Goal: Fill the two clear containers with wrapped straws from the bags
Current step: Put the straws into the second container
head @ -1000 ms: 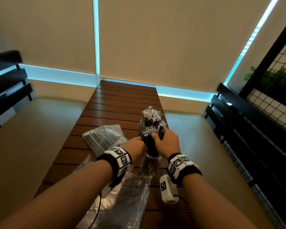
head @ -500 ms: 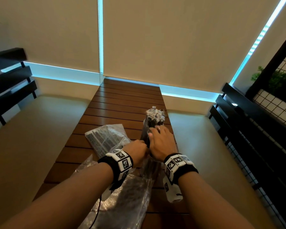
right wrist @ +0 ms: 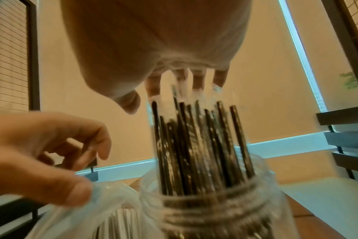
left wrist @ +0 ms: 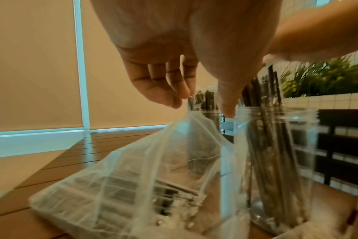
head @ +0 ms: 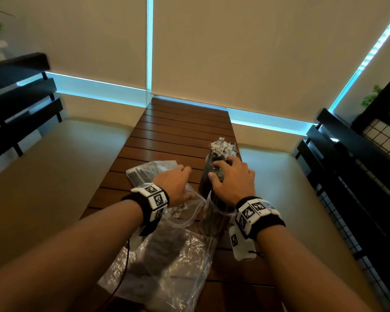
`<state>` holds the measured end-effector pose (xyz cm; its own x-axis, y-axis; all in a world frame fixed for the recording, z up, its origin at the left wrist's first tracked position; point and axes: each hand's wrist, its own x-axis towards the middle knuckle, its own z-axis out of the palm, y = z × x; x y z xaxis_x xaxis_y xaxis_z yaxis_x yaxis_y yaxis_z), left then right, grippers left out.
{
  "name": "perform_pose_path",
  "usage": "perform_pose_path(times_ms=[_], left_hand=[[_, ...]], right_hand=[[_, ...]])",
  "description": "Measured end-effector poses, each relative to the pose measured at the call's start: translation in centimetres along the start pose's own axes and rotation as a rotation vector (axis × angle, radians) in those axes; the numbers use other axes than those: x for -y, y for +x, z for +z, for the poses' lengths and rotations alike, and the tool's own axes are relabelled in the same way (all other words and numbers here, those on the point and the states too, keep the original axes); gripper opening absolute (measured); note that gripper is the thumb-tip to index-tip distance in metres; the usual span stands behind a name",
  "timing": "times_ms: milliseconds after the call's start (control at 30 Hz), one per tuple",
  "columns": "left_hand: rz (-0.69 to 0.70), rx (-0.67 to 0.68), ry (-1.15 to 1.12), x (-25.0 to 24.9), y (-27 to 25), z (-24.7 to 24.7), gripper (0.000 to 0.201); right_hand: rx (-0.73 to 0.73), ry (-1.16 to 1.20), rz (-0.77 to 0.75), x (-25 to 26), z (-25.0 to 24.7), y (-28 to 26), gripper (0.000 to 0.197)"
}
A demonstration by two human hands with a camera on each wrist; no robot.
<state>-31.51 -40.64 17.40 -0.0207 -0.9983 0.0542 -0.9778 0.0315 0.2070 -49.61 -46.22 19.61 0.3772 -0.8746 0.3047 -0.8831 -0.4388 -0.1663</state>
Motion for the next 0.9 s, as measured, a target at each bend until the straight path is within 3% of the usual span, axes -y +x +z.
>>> perform_pose_path(times_ms=[100,200,267,333,400,433,500,633,700,800,900], left_hand=[[-0.092,0.088,0.108,1.9,0.1,0.2,0.057],[-0.116,0.172,0.204,2.6,0.0,0.5,0.029],[-0.12,0.145,0.194,2.9,-0.2,0.7,0.016],[-0.146,0.094,0.132,3.5,-0.3,0.6,0.018],[-0.167,0.055,0.063,4.1,-0.3,0.2,0.021],[-0.162,0.048,0.048,4.4,-0.2,-0.1,0.022],[-0.143,0.038,0.048,4.9,-0.2,-0.8,0.021],[-0.114,0.019,0.019,5.6,-0.7,-1.7,0.012],[-0.093,0.032,-0.008,6.0,-1.0,-1.8,0.014],[-0.04,0.018,-0.038,6.6,-1.3,-1.9,0.017],[0.034,-0.017,-0.009,7.4,-1.6,-2.2,0.02]], right_hand=[[-0.166,-0.016,-0.051,2.0,-0.9,0.4,0.034],[-0.314,0.043,-0.184,4.4,-1.7,0.3,0.02],[-0.162,0.096,-0.312,6.1,-1.4,0.0,0.02],[0.182,0.053,-0.357,7.5,-0.3,-0.3,0.027],[0.486,0.012,-0.308,8.6,1.6,-0.3,0.019],[0.57,0.03,-0.256,8.9,2.8,-0.3,0.014],[0.614,0.14,-0.141,9.3,5.3,0.0,0.019],[0.547,0.422,0.065,10.7,8.8,0.6,0.037],[0.577,0.442,0.107,11.4,9.9,1.2,0.046],[0.641,0.404,0.098,12.7,10.7,1.9,0.031],[0.672,0.451,0.191,13.1,12.1,2.6,0.033]])
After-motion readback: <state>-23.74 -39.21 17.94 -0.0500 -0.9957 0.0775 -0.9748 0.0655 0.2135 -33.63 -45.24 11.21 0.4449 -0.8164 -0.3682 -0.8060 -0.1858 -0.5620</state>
